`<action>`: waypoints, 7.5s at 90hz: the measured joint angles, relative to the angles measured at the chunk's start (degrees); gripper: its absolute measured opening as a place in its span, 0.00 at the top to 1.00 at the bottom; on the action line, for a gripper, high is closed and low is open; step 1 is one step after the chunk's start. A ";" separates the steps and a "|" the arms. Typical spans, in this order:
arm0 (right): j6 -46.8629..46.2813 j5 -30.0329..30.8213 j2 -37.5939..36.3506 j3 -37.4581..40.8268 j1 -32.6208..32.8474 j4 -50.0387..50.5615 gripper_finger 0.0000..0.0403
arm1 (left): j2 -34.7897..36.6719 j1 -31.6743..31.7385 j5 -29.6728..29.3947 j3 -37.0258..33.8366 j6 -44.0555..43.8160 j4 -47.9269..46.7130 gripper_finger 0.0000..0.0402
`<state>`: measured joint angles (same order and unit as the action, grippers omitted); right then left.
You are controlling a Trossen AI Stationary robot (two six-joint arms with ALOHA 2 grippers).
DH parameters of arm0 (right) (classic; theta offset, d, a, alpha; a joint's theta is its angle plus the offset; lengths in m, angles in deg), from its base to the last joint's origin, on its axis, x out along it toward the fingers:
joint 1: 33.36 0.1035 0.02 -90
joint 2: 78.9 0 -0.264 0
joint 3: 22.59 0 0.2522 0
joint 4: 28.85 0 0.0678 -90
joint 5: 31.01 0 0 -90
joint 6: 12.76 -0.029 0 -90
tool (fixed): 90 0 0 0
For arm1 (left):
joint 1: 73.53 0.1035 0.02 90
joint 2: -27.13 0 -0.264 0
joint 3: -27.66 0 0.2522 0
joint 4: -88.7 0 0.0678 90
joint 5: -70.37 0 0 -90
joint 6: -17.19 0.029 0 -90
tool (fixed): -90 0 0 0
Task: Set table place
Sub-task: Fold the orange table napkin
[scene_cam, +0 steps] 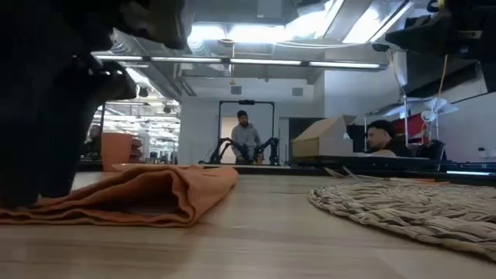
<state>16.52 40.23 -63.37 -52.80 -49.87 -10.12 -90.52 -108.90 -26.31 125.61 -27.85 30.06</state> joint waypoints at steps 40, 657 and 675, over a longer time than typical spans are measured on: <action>0.00 -0.40 0.00 0.02 0.01 0.07 1.00 | -3.71 0.02 -0.32 -0.02 0.10 0.67 0.75; -0.48 -5.29 -0.02 -0.02 0.00 -0.08 1.00 | -1.07 24.25 -18.24 9.03 8.95 -19.17 0.99; -0.19 -5.29 -0.02 -0.02 0.01 0.31 1.00 | -1.07 24.23 -18.32 7.92 8.51 -18.94 1.00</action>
<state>16.33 34.94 -63.39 -52.82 -49.86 -9.80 -91.59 -84.67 -44.63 133.53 -19.34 11.12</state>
